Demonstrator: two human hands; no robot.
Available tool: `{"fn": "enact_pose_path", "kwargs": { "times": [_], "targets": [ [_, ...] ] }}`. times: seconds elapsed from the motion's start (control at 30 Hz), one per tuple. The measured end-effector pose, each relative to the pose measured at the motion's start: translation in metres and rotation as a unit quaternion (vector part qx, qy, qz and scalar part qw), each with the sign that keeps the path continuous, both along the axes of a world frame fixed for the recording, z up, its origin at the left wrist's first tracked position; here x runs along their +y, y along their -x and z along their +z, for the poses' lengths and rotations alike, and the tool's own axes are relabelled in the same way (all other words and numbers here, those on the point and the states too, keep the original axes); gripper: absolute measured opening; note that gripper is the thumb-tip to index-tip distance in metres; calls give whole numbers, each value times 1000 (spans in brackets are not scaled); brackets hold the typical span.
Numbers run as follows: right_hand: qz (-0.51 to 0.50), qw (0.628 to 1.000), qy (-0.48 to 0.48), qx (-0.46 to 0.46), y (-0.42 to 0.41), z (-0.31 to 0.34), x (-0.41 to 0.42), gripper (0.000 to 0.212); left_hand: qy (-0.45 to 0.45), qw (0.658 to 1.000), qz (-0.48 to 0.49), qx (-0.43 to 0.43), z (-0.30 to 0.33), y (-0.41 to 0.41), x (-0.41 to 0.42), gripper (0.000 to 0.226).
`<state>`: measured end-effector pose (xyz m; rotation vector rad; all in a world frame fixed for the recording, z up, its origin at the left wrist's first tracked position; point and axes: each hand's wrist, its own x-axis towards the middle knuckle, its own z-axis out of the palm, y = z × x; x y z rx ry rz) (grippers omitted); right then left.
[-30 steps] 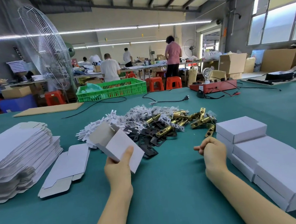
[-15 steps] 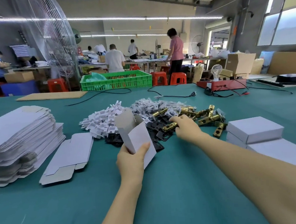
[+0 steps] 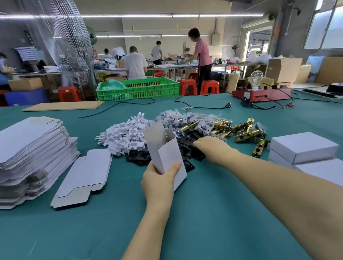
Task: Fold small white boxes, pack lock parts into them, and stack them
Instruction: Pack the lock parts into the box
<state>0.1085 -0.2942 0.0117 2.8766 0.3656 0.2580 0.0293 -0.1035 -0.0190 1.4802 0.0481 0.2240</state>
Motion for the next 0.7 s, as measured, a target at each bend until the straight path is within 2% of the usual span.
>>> {"fn": "enact_pose_path", "kwargs": {
  "times": [0.07, 0.13, 0.2, 0.23, 0.3, 0.33, 0.4, 0.43, 0.47, 0.5, 0.53, 0.6, 0.63, 0.67, 0.7],
  "targets": [
    [23, 999, -6, -34, 6, -1, -10, 35, -3, 1000, 0, -1, 0, 0, 0, 27],
    [39, 991, -60, -113, 16, 3, -19, 22, -5, 1000, -2, -2, 0, 0, 0, 27],
    [30, 956, -192, -221, 29, 10, -25, 21, -7, 1000, -4, -4, 0, 0, -1, 28],
    [-1, 925, -276, -262, 37, 14, -27, 22, -7, 1000, -3, -4, 0, 1, 0, 28],
    [-106, 826, -467, -298, 53, 19, -33, 22, -7, 1000, -3, -4, 1, 2, 0, 28],
    [-158, 754, -567, -292, 60, 19, -37, 23, -10, 1000, -4, -4, 1, 3, 0, 28],
    [-217, 558, -758, -259, 74, 18, -46, 20, -13, 1000, -4, -4, 2, 3, 0, 27],
    [-222, 467, -821, -241, 81, 18, -49, 14, -13, 1000, -3, -4, 3, 3, 0, 27],
    [-221, 406, -858, -226, 89, 19, -49, 11, -13, 1000, -3, -5, 3, 4, 0, 27],
    [-219, 381, -873, -211, 94, 21, -47, 13, -15, 1000, -4, -7, 3, 5, -1, 27],
    [-217, 386, -876, -194, 98, 24, -43, 15, -18, 1000, -5, -8, 4, 5, -1, 27],
    [-208, 422, -868, -161, 104, 33, -31, 13, -26, 1000, -8, -9, 5, 6, 0, 27],
    [-198, 425, -871, -148, 105, 40, -24, 12, -26, 1000, -11, -12, 5, 6, 0, 27],
    [-185, 407, -884, -136, 106, 47, -18, 12, -27, 999, -14, -16, 5, 6, 1, 27],
    [-173, 368, -906, -118, 108, 55, -14, 11, -34, 999, -18, -24, 5, 7, 1, 27]
  ]
}}
